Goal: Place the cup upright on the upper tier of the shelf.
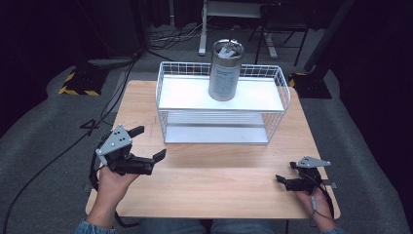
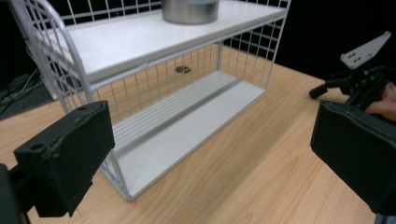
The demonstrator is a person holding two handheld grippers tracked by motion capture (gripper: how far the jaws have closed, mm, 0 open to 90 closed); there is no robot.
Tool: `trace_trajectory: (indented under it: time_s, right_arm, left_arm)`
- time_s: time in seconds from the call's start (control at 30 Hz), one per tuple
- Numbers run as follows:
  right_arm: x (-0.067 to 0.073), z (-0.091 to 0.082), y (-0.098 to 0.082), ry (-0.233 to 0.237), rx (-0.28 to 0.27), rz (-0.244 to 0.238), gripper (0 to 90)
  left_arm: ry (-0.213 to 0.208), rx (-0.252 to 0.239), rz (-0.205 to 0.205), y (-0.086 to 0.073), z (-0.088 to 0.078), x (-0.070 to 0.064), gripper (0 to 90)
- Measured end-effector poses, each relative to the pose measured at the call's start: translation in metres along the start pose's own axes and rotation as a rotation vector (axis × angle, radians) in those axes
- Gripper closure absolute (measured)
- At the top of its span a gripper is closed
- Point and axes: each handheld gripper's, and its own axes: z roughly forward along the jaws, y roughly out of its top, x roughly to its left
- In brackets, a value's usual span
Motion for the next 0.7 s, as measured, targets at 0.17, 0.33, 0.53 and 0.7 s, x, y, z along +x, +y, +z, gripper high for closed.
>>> trace_trajectory:
  time_s: [0.17, 0.33, 0.53, 0.7]
  right_arm:
    - [0.0, 0.0, 0.0, 0.0, 0.0, 0.0, 14.5]
    - [0.0, 0.0, 0.0, 0.0, 0.0, 0.0, 14.5]
    - [0.0, 0.0, 0.0, 0.0, 0.0, 0.0, 14.5]
    - [0.0, 0.0, 0.0, 0.0, 0.0, 0.0, 14.5]
  left_arm:
    - [0.011, 0.059, 0.0, -0.021, 0.003, 0.002, 0.2]
    - [0.008, 0.074, -0.034, -0.037, 0.008, 0.003, 0.4]
    - [0.013, 0.124, -0.064, -0.059, 0.014, 0.004, 0.7]
    - [0.011, 0.173, -0.119, -0.073, 0.019, 0.007, 1.0]
